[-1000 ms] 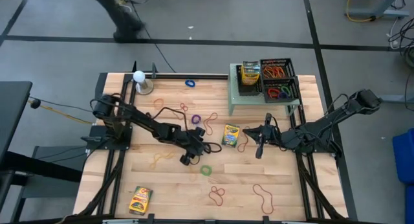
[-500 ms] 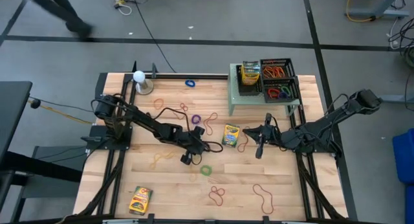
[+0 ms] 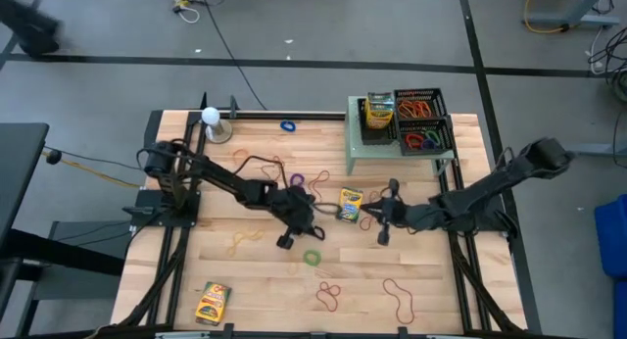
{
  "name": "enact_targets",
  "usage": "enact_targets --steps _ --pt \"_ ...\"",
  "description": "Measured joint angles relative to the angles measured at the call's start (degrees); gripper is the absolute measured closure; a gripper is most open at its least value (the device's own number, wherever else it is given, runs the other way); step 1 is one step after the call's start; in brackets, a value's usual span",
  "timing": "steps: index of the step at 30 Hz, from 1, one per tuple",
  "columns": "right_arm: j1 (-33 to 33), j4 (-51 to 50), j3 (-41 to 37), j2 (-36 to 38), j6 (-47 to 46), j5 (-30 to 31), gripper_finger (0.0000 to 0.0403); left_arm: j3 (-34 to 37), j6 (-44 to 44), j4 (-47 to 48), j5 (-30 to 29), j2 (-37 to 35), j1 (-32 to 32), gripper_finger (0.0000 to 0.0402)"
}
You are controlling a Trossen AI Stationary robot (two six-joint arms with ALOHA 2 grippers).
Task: Pick & Place Office Desk Supplies
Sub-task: Put the black spring keychain into the bottom right black bin on the shelf
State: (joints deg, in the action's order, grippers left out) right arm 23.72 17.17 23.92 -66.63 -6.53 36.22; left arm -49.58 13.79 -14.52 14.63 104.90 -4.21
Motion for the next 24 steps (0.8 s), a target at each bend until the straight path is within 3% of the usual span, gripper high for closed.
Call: enact_targets --steps 6,11,16,24 --pt "-3.45 7.20 0.18 -6.99 0.97 -6.56 0.0302 0.00 -4.69 -5.17 6.62 -0.02 4.16 0.0392" --pt "-5.10 13.57 0.22 -11.72 4.66 -8.27 0.0265 0.00 -7.32 -5.46 9.40 -0.02 7.88 0.0392" --pt "-6.52 15.58 0.93 -16.83 5.77 -8.38 0.0257 0.00 -10.27 -7.09 9.97 0.20 9.87 0.0392" --pt "-6.99 12.63 8.65 -25.69 10.91 -8.71 0.0256 -0.02 -14.75 -9.48 8.07 0.24 9.84 0.0392"
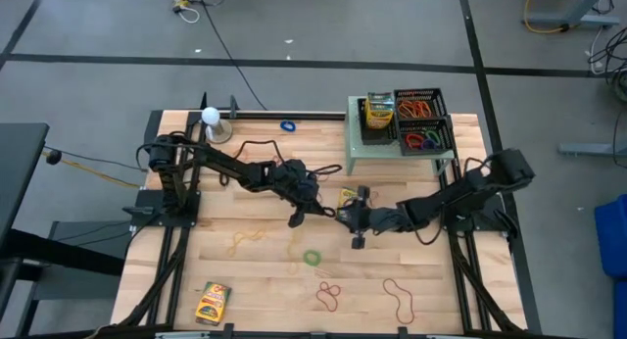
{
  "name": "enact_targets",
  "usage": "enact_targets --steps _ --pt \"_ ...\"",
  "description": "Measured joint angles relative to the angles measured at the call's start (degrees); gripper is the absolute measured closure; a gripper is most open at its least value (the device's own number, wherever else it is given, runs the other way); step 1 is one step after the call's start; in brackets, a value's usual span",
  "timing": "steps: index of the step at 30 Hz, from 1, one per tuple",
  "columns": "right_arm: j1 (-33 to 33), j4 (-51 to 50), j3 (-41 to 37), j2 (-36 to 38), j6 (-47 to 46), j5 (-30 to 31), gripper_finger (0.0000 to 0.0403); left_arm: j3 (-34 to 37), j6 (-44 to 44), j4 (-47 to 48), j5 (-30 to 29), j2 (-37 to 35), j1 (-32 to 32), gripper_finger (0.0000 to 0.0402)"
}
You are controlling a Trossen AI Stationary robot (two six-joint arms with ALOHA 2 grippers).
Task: Pick & Place Office Desk Supplies
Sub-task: Put the black spring keychain into the bottom right black bin on the shelf
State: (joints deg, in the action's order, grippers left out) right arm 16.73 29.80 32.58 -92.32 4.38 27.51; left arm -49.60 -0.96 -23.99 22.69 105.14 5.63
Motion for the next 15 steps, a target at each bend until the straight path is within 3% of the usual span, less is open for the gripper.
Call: enact_targets --steps 10,15 --pt "-0.70 -7.17 6.77 -5.10 2.17 2.26 0.0258 0.00 -1.63 -1.21 0.22 0.02 -0.04 0.0392" --pt "-0.70 -7.37 6.84 -5.10 2.56 2.31 0.0294 0.00 -0.53 -1.16 -0.12 0.02 -0.02 0.0389"
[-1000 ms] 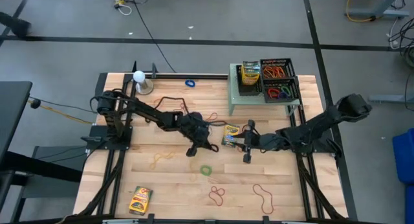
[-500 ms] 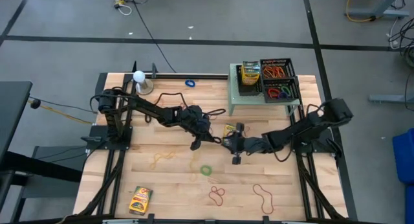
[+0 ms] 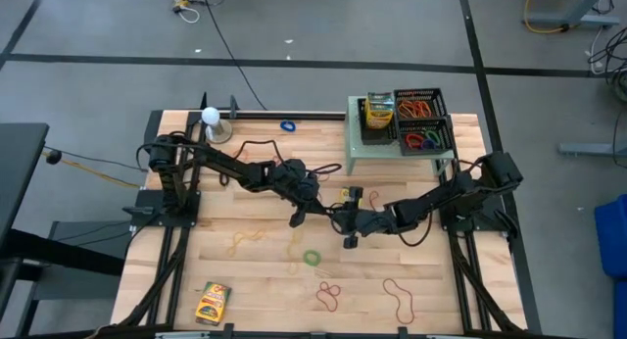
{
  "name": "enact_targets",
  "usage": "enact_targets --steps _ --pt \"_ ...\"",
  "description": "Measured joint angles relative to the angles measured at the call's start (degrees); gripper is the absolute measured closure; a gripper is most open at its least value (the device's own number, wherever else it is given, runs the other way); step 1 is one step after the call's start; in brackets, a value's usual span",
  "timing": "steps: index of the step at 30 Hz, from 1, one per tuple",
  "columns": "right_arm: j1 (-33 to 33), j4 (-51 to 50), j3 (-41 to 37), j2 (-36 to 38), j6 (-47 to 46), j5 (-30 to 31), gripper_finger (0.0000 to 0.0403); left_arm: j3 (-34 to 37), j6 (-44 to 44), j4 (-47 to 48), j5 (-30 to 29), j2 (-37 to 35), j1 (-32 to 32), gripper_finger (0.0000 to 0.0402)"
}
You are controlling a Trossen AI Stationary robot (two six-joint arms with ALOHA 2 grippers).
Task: Pick & Place Office Desk Supplies
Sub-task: Put the black spring keychain into the bottom right black bin on the shelf
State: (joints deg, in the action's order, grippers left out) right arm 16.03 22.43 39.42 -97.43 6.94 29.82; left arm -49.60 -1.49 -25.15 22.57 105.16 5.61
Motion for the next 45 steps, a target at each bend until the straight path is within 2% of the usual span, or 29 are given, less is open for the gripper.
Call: enact_targets --steps 5,8,13,18,21,24,30,35,39,45 --pt "0.00 -0.12 0.00 0.00 0.00 -0.01 0.0359 0.00 0.97 0.01 -0.07 0.00 0.13 0.0387" --pt "0.01 -0.12 0.00 0.00 0.00 -0.02 0.0385 0.00 2.73 0.16 -0.12 0.00 0.07 0.0385" --pt "0.00 -0.08 0.00 0.00 -0.02 -0.01 0.0379 0.00 6.60 5.91 -0.82 -2.74 0.71 0.0354" --pt "0.00 -0.08 0.00 0.00 -0.24 -0.07 0.0374 0.00 8.74 16.06 -5.54 -7.77 1.77 0.0315" --pt "0.00 -0.39 -0.03 0.33 -0.55 -0.25 0.0382 2.14 9.75 14.69 -7.45 -9.76 1.54 0.0308" --pt "0.19 -1.77 -0.10 1.84 -1.64 -0.30 0.0383 8.12 9.03 6.67 -9.31 -10.44 1.42 0.0313" --pt "0.70 -7.39 -0.07 9.64 -6.05 0.33 0.0380 22.93 3.28 -24.33 -17.86 -10.03 1.51 0.0340" --pt "2.09 -17.00 -0.04 19.94 -9.62 5.26 0.0380 31.22 0.02 -44.80 -23.87 -10.03 1.50 0.0363" --pt "3.15 -33.79 4.59 29.33 -14.15 11.17 0.0380 33.57 -0.03 -51.39 -24.29 -10.03 1.49 0.0373" --pt "2.75 -66.08 19.36 37.34 -27.71 20.42 0.0380 33.57 0.00 -51.30 -24.30 -10.03 1.51 0.0376"
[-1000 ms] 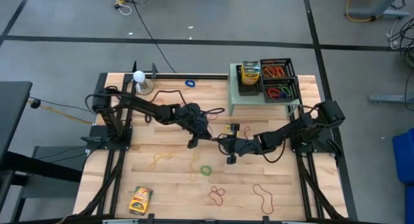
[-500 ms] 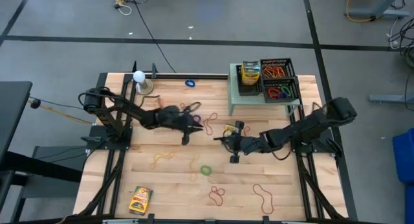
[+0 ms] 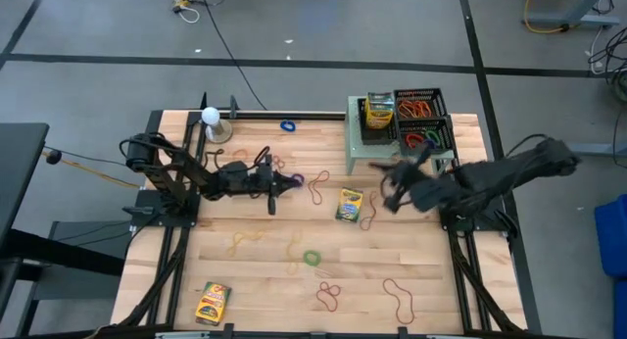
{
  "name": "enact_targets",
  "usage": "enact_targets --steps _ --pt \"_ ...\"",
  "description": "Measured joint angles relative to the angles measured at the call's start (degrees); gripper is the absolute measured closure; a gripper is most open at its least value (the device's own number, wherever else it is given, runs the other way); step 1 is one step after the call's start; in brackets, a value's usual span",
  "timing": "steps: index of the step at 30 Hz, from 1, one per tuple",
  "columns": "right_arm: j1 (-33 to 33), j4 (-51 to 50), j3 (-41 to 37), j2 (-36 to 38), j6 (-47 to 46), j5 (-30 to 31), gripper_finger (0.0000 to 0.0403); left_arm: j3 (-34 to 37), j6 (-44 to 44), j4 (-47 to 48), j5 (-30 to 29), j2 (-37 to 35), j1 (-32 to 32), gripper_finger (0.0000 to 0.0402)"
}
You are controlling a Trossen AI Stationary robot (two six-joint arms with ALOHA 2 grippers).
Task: Pick & Place Office Desk Supplies
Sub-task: Put the black spring keychain into the bottom right black bin on the shelf
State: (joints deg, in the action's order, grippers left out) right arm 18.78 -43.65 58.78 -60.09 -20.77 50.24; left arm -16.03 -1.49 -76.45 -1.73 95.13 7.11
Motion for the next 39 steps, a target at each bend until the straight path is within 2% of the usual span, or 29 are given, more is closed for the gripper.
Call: enact_targets --steps 3,7,10,12,16,19,23,28,39 --pt "-3.19 -14.69 6.84 0.63 -7.26 2.34 0.0380 -0.14 1.24 -0.04 -0.74 0.00 -0.02 0.0376" --pt "-11.02 -32.10 11.41 0.60 -16.13 2.69 0.0380 -1.35 1.08 -0.13 -2.78 0.00 0.00 0.0376" --pt "-18.71 -40.84 11.65 0.64 -20.16 -0.29 0.0380 -2.09 1.08 -0.08 -2.06 0.02 -0.04 0.0376" --pt "-23.86 -42.88 10.79 0.73 -19.62 -1.80 0.0380 -2.25 1.08 -0.06 -1.24 0.02 -0.04 0.0376" --pt "-32.42 -42.22 8.76 0.45 -14.13 -4.23 0.0380 -2.43 1.34 -0.03 -1.08 0.02 -0.07 0.0376" --pt "-36.63 -38.15 7.83 0.47 -9.50 -5.64 0.0380 -2.43 1.32 0.12 -1.06 0.04 -0.18 0.0376" --pt "-40.15 -29.87 7.11 0.47 -2.87 -14.08 0.0377 -2.43 1.32 0.28 -1.16 0.04 -0.82 0.0376" --pt "-43.22 -25.60 7.11 0.47 -0.34 -22.76 0.0362 -2.43 1.78 0.34 -1.09 0.07 -1.16 0.0376" --pt "-45.06 -24.20 7.11 0.47 2.18 -26.63 0.0285 -2.45 3.07 0.38 -0.82 0.07 -1.64 0.0375"
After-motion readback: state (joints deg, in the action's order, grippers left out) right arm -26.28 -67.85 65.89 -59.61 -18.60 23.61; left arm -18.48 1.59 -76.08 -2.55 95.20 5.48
